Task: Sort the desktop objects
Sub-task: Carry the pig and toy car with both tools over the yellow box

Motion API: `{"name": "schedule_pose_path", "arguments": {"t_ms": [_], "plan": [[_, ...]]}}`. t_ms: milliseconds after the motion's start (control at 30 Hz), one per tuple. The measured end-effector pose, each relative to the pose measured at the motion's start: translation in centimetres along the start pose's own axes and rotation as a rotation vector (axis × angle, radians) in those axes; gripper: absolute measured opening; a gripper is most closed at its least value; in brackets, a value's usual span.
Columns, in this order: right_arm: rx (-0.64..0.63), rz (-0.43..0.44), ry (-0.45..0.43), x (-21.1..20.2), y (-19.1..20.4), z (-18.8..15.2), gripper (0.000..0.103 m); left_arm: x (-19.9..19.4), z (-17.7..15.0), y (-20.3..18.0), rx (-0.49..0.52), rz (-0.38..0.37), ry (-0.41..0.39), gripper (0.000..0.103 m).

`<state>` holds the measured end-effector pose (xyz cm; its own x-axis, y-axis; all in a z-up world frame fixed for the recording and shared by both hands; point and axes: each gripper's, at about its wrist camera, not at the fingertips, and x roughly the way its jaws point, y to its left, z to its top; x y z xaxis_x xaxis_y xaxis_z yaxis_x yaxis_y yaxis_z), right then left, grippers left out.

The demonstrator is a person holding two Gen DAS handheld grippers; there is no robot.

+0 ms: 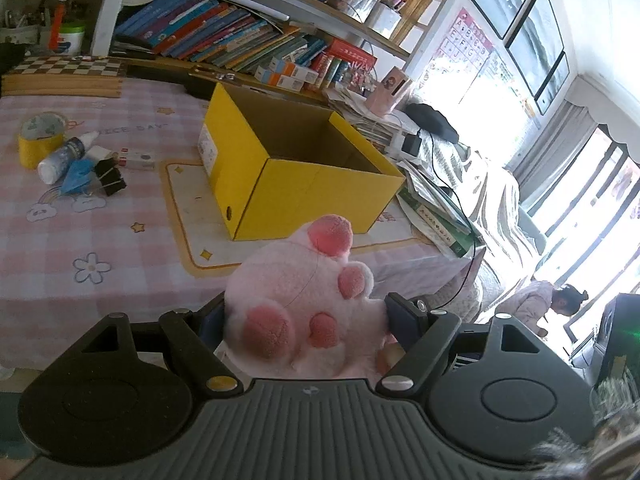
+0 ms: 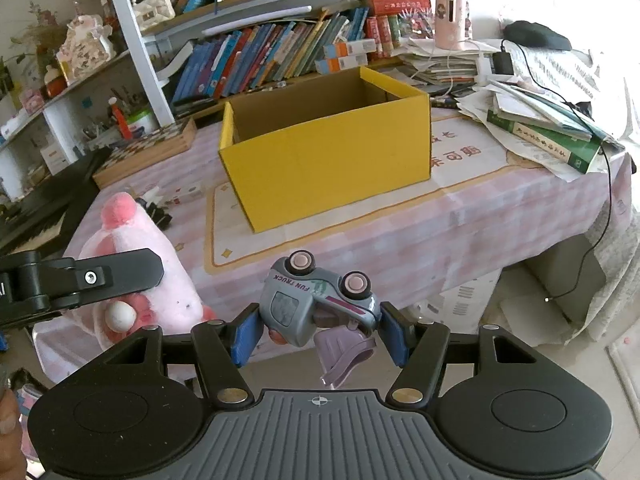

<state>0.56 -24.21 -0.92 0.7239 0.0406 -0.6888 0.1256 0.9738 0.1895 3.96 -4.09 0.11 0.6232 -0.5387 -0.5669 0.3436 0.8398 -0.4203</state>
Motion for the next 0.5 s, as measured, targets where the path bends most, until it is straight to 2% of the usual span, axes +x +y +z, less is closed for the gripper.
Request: {"name": "schedule_pose_path", "arguments": {"t_ms": [500], "plan": [[0.002,-0.011,0.024,1.7,-1.9,1.9,0.063,3.2,1.3,-1.1,0.006,-0.016,0.024,0.079]]}}
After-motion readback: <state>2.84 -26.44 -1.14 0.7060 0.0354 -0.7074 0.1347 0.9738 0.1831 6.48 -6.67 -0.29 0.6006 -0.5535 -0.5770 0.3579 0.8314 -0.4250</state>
